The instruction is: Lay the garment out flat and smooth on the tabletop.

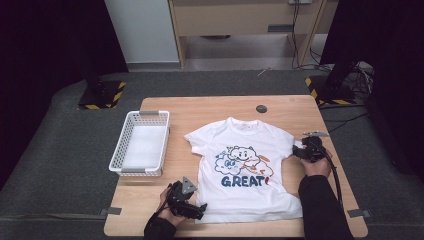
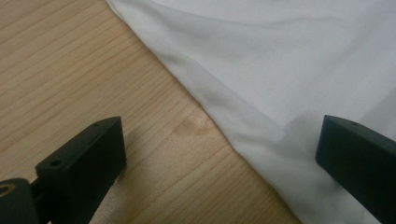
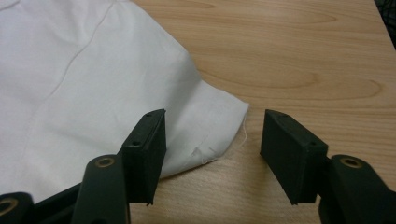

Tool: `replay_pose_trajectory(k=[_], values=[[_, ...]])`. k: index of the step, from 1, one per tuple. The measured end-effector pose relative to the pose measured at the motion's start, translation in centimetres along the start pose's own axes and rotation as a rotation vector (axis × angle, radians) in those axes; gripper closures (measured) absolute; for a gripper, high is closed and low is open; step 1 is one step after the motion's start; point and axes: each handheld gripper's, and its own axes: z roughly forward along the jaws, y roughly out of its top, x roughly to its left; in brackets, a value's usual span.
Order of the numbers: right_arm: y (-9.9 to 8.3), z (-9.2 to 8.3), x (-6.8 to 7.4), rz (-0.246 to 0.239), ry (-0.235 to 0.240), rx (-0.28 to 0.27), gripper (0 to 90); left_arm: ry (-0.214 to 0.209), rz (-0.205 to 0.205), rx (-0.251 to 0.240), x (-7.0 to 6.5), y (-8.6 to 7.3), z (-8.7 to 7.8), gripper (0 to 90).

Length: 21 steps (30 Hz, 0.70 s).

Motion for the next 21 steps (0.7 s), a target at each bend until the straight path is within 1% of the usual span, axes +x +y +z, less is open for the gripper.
replay_pose_trajectory(k=[2,3,6,7,9,13,14,16,18,21], values=[[-0.1,-0.1,-0.1,0.003,-0.006,0.003,38.8,0.001,0.000,0.000,0.0,0.0,0.0,0.9],[-0.2,-0.3,-0.3,0.013,-0.029,0.012,37.5,0.001,-0.001,0.001,0.0,0.0,0.0,0.9],[-0.2,-0.6,-0.5,0.022,-0.050,0.028,35.9,0.002,0.001,0.004,-0.1,0.0,0.0,1.0],[-0.2,-0.8,-0.5,0.025,-0.048,0.025,35.3,0.001,0.001,0.005,-0.1,0.1,0.0,1.3],[-0.2,-1.3,-0.6,0.033,-0.030,-0.007,33.4,-0.003,0.003,0.003,-0.1,0.1,0.0,2.1],[0.0,-2.6,-1.1,0.056,0.076,-0.089,27.4,-0.011,0.000,0.001,-0.1,0.4,-0.1,4.9],[0.1,-3.0,-1.2,0.057,0.103,-0.110,26.7,-0.010,0.001,-0.006,0.0,0.4,-0.2,4.9],[0.2,-3.7,-1.2,0.072,0.155,-0.146,24.5,-0.010,-0.013,-0.032,0.1,0.6,-0.4,5.0],[0.2,-4.3,-1.1,0.078,0.193,-0.165,22.2,-0.008,-0.027,-0.059,0.3,0.8,-0.7,5.0],[0.0,-4.9,-0.7,0.081,0.252,-0.170,19.2,0.005,-0.039,-0.089,0.7,0.9,-1.0,5.0]])
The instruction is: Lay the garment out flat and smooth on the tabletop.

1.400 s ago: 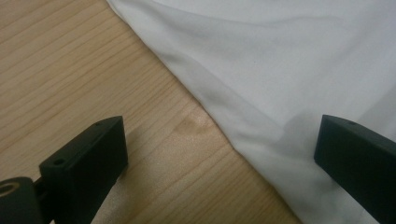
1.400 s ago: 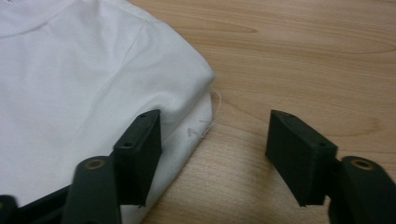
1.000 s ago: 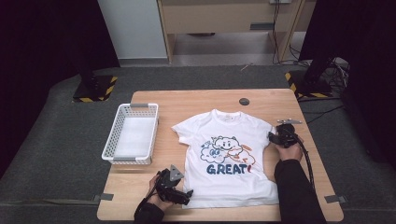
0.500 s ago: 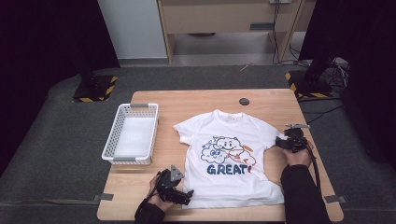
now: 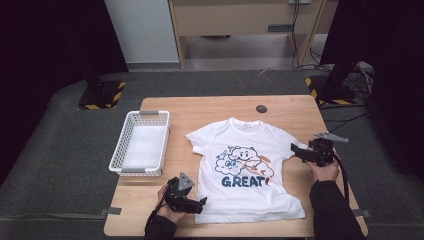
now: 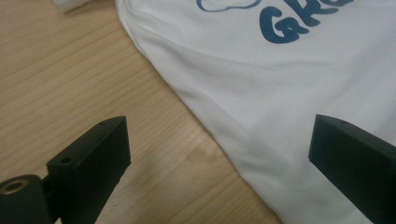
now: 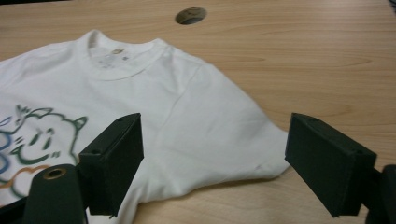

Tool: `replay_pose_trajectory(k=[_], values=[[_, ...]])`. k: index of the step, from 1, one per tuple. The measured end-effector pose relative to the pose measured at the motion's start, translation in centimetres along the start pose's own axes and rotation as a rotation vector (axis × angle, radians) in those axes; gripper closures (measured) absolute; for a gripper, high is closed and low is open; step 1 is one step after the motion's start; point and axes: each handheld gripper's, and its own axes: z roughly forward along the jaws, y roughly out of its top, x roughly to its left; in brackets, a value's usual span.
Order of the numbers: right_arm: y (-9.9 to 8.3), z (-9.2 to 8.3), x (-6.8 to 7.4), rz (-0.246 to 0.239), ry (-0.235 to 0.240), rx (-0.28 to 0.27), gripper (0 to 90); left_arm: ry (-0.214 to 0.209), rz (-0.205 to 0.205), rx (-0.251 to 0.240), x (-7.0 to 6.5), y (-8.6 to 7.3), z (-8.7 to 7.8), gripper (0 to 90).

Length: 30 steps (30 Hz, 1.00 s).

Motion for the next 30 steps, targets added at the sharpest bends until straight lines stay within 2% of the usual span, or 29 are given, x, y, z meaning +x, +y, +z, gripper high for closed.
replay_pose_trajectory(k=[4,5,6,12,16,20,25,30], values=[[-1.0,-0.6,1.0,-0.008,0.065,0.006,15.1,0.011,-0.010,-0.005,0.5,0.0,-0.1,4.8],[-1.0,-0.6,1.0,-0.008,0.065,0.006,15.1,0.011,-0.010,-0.005,0.5,0.0,-0.1,4.7],[-1.7,-0.8,1.5,-0.006,0.095,0.017,13.8,0.019,-0.010,-0.004,0.7,0.0,-0.2,4.7],[-2.7,-1.7,2.4,-0.023,0.132,0.034,10.2,0.036,-0.024,-0.005,1.6,-0.5,-0.6,4.7],[-3.1,-2.5,3.0,-0.039,0.181,0.041,9.2,0.054,-0.024,0.006,2.3,-0.8,-0.8,4.7],[-3.6,-3.4,3.4,-0.065,0.210,0.036,7.2,0.057,-0.032,0.010,2.5,-0.9,-0.9,4.7],[-4.3,-4.4,3.5,-0.092,0.221,0.026,4.9,0.077,-0.002,0.018,2.8,-1.0,-1.5,4.7],[-5.2,-4.9,3.7,-0.122,0.233,0.045,4.0,0.087,-0.024,0.048,3.8,-1.8,-2.0,4.6]])
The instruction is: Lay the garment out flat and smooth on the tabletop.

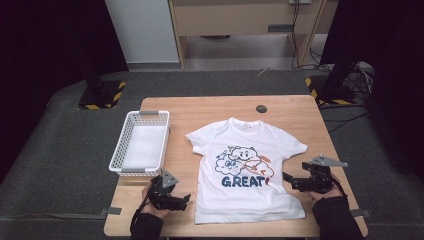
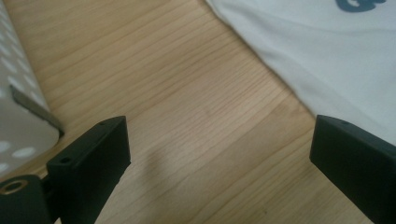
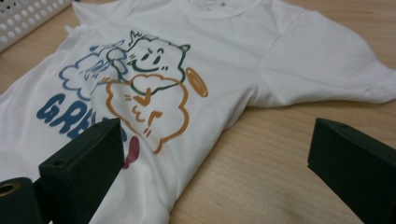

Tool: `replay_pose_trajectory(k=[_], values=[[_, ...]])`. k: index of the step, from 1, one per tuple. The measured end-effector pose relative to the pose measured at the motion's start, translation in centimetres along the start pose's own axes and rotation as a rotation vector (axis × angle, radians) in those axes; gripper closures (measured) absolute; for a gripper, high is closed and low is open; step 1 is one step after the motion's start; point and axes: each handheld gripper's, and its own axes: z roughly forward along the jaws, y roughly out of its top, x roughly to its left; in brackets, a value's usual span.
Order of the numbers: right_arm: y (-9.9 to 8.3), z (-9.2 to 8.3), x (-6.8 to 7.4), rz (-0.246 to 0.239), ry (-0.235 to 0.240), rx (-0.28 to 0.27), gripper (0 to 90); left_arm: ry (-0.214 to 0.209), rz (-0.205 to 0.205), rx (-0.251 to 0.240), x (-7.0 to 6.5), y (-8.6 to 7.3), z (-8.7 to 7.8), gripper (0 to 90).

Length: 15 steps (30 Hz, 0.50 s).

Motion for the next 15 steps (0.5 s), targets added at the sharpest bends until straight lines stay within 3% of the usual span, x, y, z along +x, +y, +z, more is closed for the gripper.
replay_pose_trajectory(k=[2,8,15], values=[[-0.3,0.0,0.2,-0.010,0.016,0.032,3.4,0.005,-0.010,0.009,0.4,-0.2,-0.2,4.6],[-1.1,-0.6,0.9,-0.047,0.030,0.059,2.8,0.018,-0.015,0.022,1.0,-1.2,-0.9,4.5],[-1.8,-0.9,1.0,-0.086,0.010,0.095,2.2,0.051,-0.032,0.044,1.9,-2.2,-1.5,4.3]])
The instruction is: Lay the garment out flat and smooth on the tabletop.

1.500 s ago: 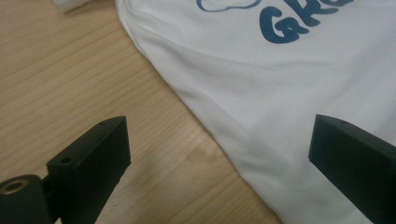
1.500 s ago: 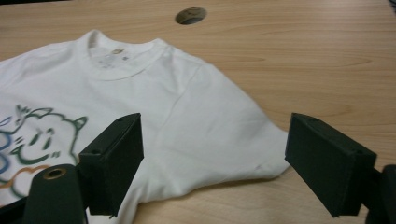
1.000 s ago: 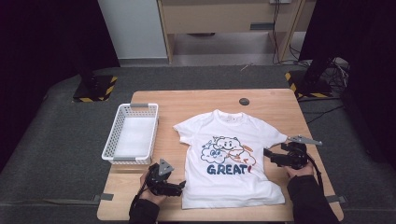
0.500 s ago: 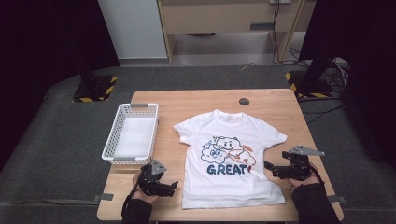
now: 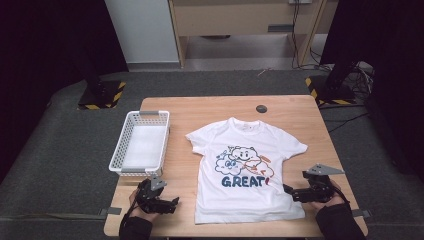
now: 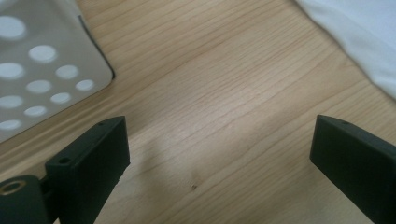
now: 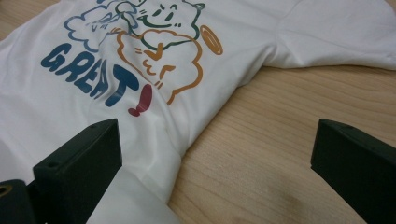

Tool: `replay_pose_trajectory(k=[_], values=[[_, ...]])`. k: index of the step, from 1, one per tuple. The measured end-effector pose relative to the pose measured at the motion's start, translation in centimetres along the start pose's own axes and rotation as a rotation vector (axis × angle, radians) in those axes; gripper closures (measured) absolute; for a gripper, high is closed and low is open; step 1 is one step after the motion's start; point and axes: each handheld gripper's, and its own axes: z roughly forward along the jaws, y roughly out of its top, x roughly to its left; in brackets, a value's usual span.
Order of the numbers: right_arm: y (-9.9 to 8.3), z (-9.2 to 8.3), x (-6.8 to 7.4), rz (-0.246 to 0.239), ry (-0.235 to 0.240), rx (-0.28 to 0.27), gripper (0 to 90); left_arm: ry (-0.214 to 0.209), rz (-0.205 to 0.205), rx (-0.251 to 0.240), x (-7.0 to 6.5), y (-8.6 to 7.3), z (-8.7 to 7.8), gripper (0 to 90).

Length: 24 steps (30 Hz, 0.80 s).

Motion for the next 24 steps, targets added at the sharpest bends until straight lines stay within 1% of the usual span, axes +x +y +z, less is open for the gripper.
replay_pose_trajectory(k=[1,4,7,8,9,10,12,16,19,24], values=[[-0.1,-0.1,-0.1,-0.002,-0.004,0.001,2.2,0.000,0.000,0.000,0.0,0.0,0.0,4.3],[-0.6,-0.6,-0.3,-0.015,-0.018,0.001,2.2,0.012,-0.015,0.003,0.7,-0.6,-0.3,4.3],[-1.0,-1.0,-0.7,-0.020,-0.032,-0.004,1.8,0.011,-0.013,0.001,1.0,-0.9,-0.4,4.1],[-1.2,-1.1,-0.9,-0.021,-0.039,-0.005,1.6,0.014,-0.010,0.010,1.2,-1.2,-0.5,4.0],[-1.2,-1.1,-0.9,-0.021,-0.039,-0.005,1.6,0.014,-0.010,0.010,1.2,-1.2,-0.5,4.0],[-1.4,-1.2,-1.1,-0.029,-0.057,0.002,1.2,0.022,-0.009,0.016,1.5,-1.6,-0.7,4.0],[-1.6,-1.3,-1.3,-0.039,-0.067,0.005,1.2,0.025,-0.017,0.012,1.9,-2.0,-0.9,4.0],[-2.0,-1.3,-1.6,-0.042,-0.085,0.026,1.2,0.033,-0.038,0.011,2.7,-2.8,-1.2,4.1],[-2.3,-1.3,-2.1,-0.042,-0.109,0.042,1.2,0.035,-0.042,0.014,3.2,-3.0,-1.1,4.0],[-2.9,-1.6,-3.2,-0.030,-0.142,0.059,1.2,0.028,-0.051,0.003,3.7,-3.0,-0.9,3.3]])
